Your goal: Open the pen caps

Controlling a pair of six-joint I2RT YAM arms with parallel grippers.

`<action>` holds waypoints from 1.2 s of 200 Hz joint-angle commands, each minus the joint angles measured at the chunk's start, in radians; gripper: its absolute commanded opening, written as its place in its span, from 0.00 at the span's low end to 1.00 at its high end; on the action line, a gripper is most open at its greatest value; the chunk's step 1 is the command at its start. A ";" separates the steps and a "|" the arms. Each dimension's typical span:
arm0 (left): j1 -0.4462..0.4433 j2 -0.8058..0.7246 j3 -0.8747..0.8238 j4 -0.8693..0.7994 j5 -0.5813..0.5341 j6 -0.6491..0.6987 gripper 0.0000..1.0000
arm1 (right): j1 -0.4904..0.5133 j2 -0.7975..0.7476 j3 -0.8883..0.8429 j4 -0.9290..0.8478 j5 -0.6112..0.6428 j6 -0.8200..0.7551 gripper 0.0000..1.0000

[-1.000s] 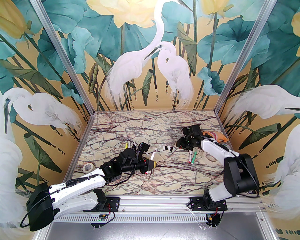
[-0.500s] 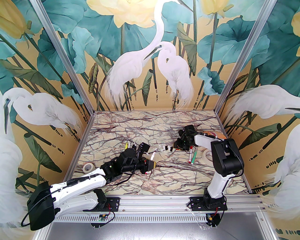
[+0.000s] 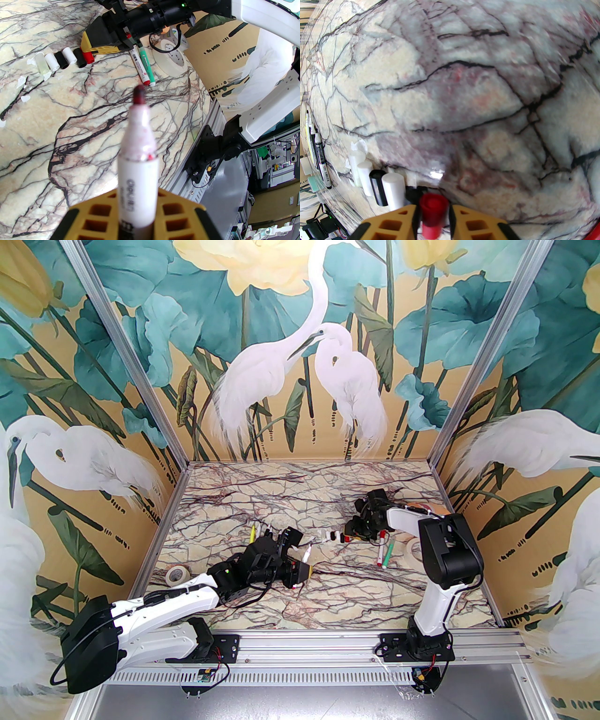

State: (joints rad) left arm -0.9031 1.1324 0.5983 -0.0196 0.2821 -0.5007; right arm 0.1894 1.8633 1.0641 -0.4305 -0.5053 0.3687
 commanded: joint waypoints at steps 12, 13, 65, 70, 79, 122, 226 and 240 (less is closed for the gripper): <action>0.004 0.011 0.034 -0.012 0.006 0.018 0.08 | 0.001 0.006 0.018 -0.023 0.026 -0.015 0.34; 0.004 0.011 0.034 -0.012 0.006 0.017 0.08 | 0.002 0.005 0.018 -0.023 0.025 -0.014 0.34; 0.004 0.006 0.028 -0.038 -0.035 0.013 0.08 | 0.019 -0.088 -0.017 -0.025 0.061 0.005 0.42; 0.004 0.007 0.029 -0.045 -0.046 0.013 0.08 | 0.023 -0.099 -0.024 -0.026 0.067 0.008 0.42; 0.004 0.011 0.029 -0.057 -0.067 0.011 0.08 | 0.025 -0.120 -0.036 -0.028 0.082 0.013 0.44; 0.004 0.049 0.077 -0.156 -0.197 -0.019 0.08 | 0.067 -0.276 -0.117 -0.033 0.145 0.061 0.48; 0.011 0.401 0.364 -0.345 -0.445 -0.082 0.07 | 0.352 -0.856 -0.456 0.127 0.238 0.181 0.81; 0.021 0.453 0.400 -0.371 -0.467 -0.077 0.07 | 0.401 -0.906 -0.475 0.119 0.276 0.195 0.90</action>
State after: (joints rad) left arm -0.9005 1.5181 0.9352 -0.3164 -0.1009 -0.5690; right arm 0.5293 1.0275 0.6212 -0.3340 -0.3099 0.5262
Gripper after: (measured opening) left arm 0.207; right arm 0.867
